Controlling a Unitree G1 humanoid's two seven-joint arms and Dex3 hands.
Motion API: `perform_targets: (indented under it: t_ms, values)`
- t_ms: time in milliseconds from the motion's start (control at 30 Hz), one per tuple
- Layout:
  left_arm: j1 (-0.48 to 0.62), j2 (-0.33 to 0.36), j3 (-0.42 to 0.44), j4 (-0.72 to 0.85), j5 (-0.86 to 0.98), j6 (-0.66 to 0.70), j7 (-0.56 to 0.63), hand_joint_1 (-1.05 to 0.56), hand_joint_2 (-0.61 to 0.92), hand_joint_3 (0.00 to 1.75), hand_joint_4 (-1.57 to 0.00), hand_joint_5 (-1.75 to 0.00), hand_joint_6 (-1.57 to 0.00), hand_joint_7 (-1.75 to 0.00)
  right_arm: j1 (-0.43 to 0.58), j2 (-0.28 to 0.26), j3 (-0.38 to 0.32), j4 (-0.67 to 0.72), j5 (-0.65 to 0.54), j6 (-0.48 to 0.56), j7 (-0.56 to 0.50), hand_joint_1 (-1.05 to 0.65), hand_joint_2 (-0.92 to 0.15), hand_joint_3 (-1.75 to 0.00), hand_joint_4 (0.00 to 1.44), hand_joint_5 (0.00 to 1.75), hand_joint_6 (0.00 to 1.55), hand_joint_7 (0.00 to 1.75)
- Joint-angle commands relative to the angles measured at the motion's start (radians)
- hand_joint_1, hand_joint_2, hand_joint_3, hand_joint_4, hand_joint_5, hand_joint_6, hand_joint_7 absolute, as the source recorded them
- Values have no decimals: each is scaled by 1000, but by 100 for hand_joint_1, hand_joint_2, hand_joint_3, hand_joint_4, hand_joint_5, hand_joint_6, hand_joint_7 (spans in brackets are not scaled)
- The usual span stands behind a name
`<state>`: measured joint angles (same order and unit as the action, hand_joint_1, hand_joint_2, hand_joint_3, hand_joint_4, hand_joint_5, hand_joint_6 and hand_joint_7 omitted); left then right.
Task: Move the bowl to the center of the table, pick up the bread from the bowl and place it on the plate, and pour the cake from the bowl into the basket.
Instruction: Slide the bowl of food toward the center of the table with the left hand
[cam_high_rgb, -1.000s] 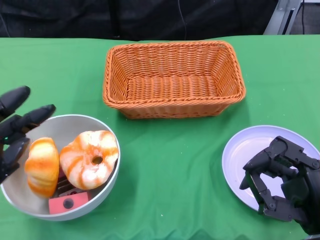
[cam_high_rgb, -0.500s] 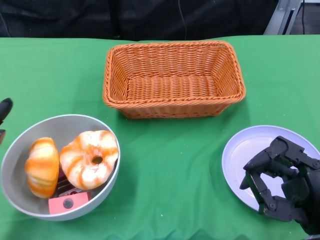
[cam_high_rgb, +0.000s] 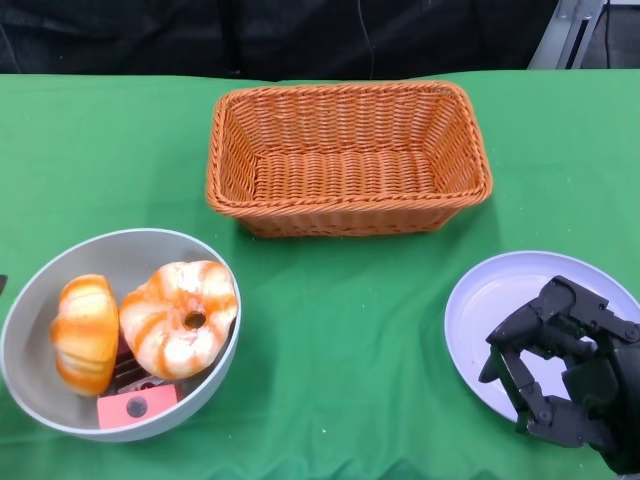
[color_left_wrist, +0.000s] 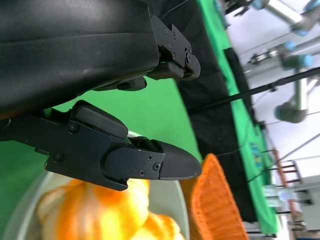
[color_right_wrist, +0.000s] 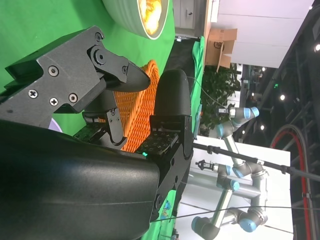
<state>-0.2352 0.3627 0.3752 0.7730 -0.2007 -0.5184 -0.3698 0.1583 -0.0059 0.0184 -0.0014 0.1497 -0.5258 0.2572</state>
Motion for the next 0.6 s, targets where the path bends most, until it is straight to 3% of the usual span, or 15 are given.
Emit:
perform_targets:
  t_ms: [33, 433, 600]
  values:
    - [-22, 23, -11, 45, -2, 28, -10, -74, 92, 38, -16, 0, -17, 0, 1, -5, -4, -5, 2, -11, -4, -10, -56, -96, 76, 147, 69, 119]
    - [-37, 30, -72, 82, 57, 98, 41, -75, 92, 44, -11, 0, -10, 0, 3, -6, -4, -5, 11, -12, 3, -10, -55, -96, 76, 147, 70, 119]
    - [-45, -4, -60, 77, 18, 161, 38, -77, 92, 40, -16, -2, -13, -1, 3, -3, -4, -5, 7, -9, -1, -10, -56, -94, 76, 147, 70, 119]
